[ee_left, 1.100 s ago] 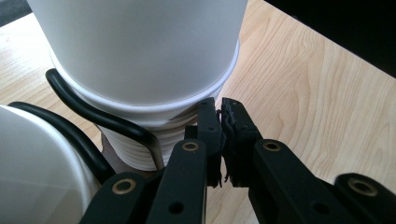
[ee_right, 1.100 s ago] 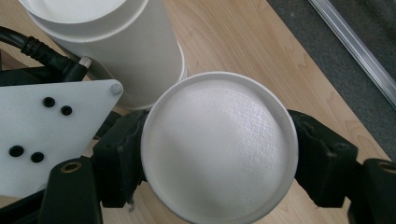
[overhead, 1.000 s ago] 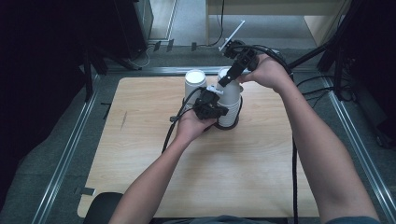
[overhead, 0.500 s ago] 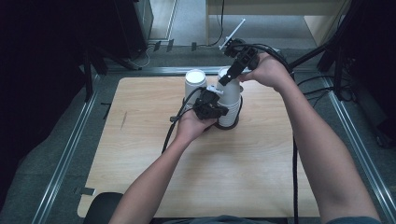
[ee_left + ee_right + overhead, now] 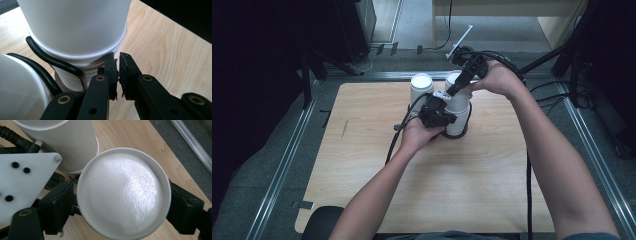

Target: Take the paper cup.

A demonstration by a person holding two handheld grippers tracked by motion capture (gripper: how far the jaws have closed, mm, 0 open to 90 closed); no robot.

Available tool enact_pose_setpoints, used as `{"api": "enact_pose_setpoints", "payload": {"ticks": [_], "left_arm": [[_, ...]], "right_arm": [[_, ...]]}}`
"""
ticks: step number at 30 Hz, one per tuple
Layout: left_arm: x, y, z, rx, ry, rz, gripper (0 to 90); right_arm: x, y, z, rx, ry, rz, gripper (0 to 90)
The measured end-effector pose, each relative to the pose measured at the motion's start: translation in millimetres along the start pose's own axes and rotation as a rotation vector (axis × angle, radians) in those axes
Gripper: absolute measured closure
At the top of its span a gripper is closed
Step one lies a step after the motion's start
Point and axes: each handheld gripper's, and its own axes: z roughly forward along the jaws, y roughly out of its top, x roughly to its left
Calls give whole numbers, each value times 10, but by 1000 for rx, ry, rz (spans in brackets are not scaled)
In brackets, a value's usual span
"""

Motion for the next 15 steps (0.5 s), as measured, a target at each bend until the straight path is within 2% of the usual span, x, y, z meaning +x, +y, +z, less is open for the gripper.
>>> {"api": "enact_pose_setpoints", "payload": {"ticks": [2, 5, 12, 15], "left_arm": [[0, 1, 1, 0, -2, 0, 844], [-9, 1, 4, -2, 7, 4, 846], [-3, -2, 5, -3, 8, 3, 860], [-14, -1, 10, 5, 14, 10, 878]], "right_arm": [[-11, -1, 22, -16, 7, 29, 175], [-9, 0, 75, -1, -19, 19, 214], [-22, -1, 46, -11, -1, 44, 237], [-10, 14, 34, 1, -5, 44, 241]]}}
